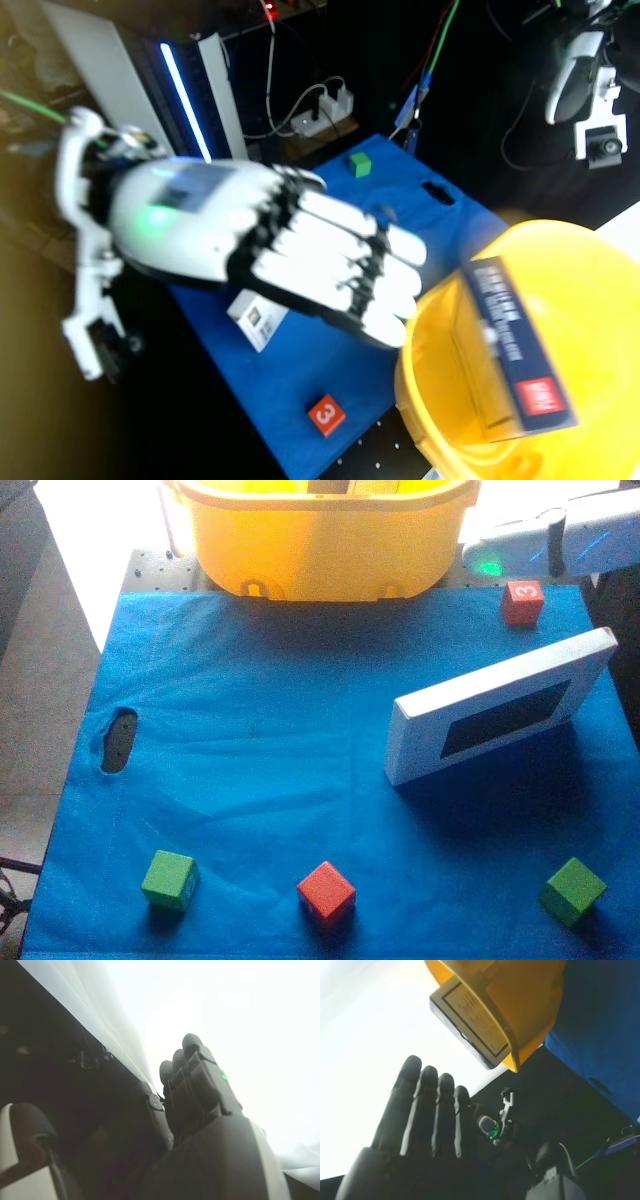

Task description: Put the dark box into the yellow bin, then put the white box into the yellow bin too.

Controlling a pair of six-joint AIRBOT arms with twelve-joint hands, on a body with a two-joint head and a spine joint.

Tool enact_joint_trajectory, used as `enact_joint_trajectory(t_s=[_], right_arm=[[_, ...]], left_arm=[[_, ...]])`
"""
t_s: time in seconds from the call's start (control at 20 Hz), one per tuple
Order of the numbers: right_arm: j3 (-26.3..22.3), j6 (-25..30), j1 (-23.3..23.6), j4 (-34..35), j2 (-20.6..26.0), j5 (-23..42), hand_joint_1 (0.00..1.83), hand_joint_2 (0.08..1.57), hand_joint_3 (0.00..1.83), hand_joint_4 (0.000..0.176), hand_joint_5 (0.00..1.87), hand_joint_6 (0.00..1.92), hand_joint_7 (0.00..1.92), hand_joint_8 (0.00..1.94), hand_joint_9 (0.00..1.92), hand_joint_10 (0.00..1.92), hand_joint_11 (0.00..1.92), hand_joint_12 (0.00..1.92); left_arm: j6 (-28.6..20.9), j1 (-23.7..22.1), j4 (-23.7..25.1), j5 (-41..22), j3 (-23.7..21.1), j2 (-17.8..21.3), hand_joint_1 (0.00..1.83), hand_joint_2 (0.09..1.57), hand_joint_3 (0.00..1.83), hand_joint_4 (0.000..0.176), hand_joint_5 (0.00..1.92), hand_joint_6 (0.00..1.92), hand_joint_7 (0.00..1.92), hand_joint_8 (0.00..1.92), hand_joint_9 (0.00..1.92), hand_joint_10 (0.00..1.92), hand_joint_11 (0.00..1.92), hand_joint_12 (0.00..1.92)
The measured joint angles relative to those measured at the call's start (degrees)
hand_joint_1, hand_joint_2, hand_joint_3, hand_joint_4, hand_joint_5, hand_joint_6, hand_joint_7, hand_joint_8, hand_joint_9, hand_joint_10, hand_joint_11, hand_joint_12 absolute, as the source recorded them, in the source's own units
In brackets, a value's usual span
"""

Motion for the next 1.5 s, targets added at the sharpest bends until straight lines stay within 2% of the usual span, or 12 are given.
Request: enact_joint_trajectory(t_s=[0.05,0.25,0.35,0.5,0.55,0.75,0.85,1.0,1.35,1.4,1.45,1.5], right_arm=[[-0.2,2.47,-0.39,-1.68,0.35,0.2,0.03,0.87,0.0,0.039,0.01,0.0,0.2,0.0,0.19,0.0,0.0,0.78],[-2.4,3.48,-3.06,-2.23,2.29,-0.26,0.04,0.82,0.0,0.098,0.0,0.0,0.21,0.0,0.15,0.0,0.0,0.73],[-3.45,3.48,-4.2,-2.21,3.3,-0.24,0.08,0.83,0.0,0.059,0.0,0.0,0.22,0.0,0.17,0.0,0.0,0.76],[-4.44,3.48,-5.62,-2.23,3.82,-0.15,0.12,0.8,0.0,0.095,0.0,0.0,0.18,0.0,0.14,0.01,0.0,0.59],[-4.94,3.48,-6.27,-2.19,4.0,-0.24,0.13,0.83,0.0,0.055,0.0,0.0,0.22,0.0,0.18,0.01,0.0,0.72],[-5.68,3.48,-8.83,-2.23,4.35,-0.24,0.18,0.81,0.0,0.046,0.01,0.0,0.22,0.0,0.18,0.0,0.0,0.6],[-5.86,3.48,-10.36,-2.23,4.35,-0.26,0.19,0.78,0.0,0.108,0.02,0.0,0.21,0.0,0.14,0.0,0.0,0.5],[-5.86,3.48,-10.99,-2.1,4.04,-0.68,0.19,0.76,0.0,0.108,0.04,0.0,0.21,0.0,0.14,0.0,0.0,0.52],[-3.89,3.48,-14.21,-0.79,0.52,-1.2,0.6,0.71,0.0,0.05,0.09,0.01,0.27,0.0,0.23,0.02,0.0,0.47],[-3.1,3.48,-14.86,-0.24,-0.2,-1.44,0.69,0.76,0.0,0.0,0.22,0.01,0.37,0.01,0.31,0.01,0.01,0.65],[-2.54,3.48,-15.17,0.44,-0.9,-1.75,0.69,0.76,0.0,0.0,0.22,0.01,0.37,0.01,0.31,0.01,0.01,0.65],[-1.84,3.5,-15.56,1.16,-1.64,-1.95,0.88,0.83,0.0,0.0,0.41,0.0,0.52,0.0,0.51,0.01,0.22,0.67]], left_arm=[[0.63,0.09,0.07,0.61,-0.66,0.7,1.06,0.74,0.0,0.176,0.53,0.01,0.4,0.01,0.38,0.0,0.33,0.01],[1.14,1.07,0.52,2.23,-1.64,2.38,1.07,0.74,0.0,0.124,0.51,0.0,0.4,0.0,0.37,0.0,0.36,0.03],[2.38,1.11,0.76,2.73,-3.19,3.34,1.09,0.74,0.0,0.115,0.51,0.0,0.4,0.0,0.38,0.0,0.37,0.03],[3.45,1.25,0.98,2.91,-4.42,4.52,1.1,0.78,0.01,0.088,0.49,0.0,0.37,0.0,0.34,0.0,0.38,0.03],[3.45,1.27,0.94,3.17,-4.46,4.87,1.1,0.79,0.01,0.061,0.46,0.0,0.37,0.0,0.35,0.0,0.38,0.04],[3.61,1.92,0.52,3.78,-4.46,5.42,1.12,0.79,0.0,0.031,0.48,0.01,0.39,0.01,0.37,0.01,0.36,0.03],[3.61,1.95,0.96,4.2,-4.55,5.42,1.13,0.81,0.01,0.056,0.5,0.01,0.38,0.0,0.37,0.01,0.38,0.04],[3.65,1.95,0.85,4.24,-4.83,5.42,1.05,0.8,0.01,0.034,0.47,0.0,0.39,0.0,0.38,0.01,0.4,0.05],[3.65,2.08,0.66,4.09,-6.01,6.56,1.11,0.82,0.01,0.031,0.46,0.0,0.38,0.01,0.37,0.0,0.36,0.04],[3.65,2.08,0.63,4.2,-6.01,6.71,1.08,0.86,0.02,0.001,0.42,0.0,0.38,0.0,0.38,0.01,0.4,0.06],[3.65,2.08,0.66,4.15,-6.01,6.75,1.08,0.86,0.02,0.001,0.42,0.0,0.38,0.0,0.38,0.01,0.4,0.06],[3.63,2.08,0.63,4.09,-6.01,6.75,1.07,0.85,0.01,0.042,0.46,0.01,0.4,0.01,0.43,0.02,0.44,0.07]])
